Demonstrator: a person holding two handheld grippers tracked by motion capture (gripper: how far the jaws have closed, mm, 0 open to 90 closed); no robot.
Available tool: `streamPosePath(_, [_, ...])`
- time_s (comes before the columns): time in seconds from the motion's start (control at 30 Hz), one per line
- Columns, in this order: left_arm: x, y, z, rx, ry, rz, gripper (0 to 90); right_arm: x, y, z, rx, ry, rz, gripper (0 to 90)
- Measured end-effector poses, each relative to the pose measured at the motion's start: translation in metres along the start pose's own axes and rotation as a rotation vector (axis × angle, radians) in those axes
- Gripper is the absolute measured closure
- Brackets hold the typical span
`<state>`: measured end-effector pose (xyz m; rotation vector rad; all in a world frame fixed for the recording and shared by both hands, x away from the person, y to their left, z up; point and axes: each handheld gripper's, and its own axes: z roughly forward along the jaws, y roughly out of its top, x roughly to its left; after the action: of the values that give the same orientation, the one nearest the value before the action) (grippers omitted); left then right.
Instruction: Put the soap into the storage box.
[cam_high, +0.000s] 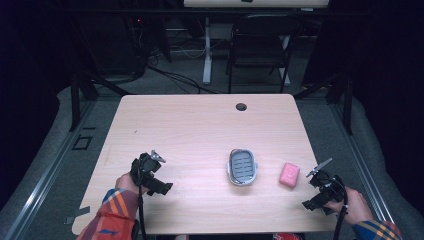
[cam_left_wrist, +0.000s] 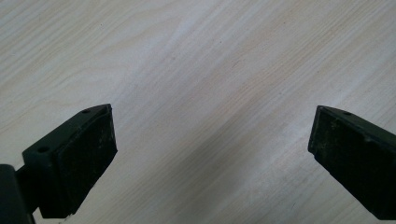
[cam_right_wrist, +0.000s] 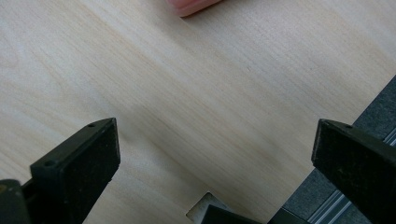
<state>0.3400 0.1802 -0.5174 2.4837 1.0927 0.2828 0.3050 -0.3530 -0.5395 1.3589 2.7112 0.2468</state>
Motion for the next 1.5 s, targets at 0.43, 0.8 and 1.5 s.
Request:
streamPosePath(0.43, [0.000, -0.001, 0.000, -0.001, 0.002, -0.005, 0.9, 0.001, 0.000, -0.001, -0.014, -0.006, -0.002, 0.0])
streamPosePath(0.8, [0.000, -0.001, -0.001, 0.002, 0.004, 0.000, 0.9, 0.009, 0.005, -0.003, -0.041, 0.017, 0.032, 0.0])
streamPosePath(1.5, [-0.001, 0.000, 0.001, 0.011, 0.002, 0.006, 0.9, 0.004, 0.017, -0.013, -0.136, 0.061, 0.195, 0.0])
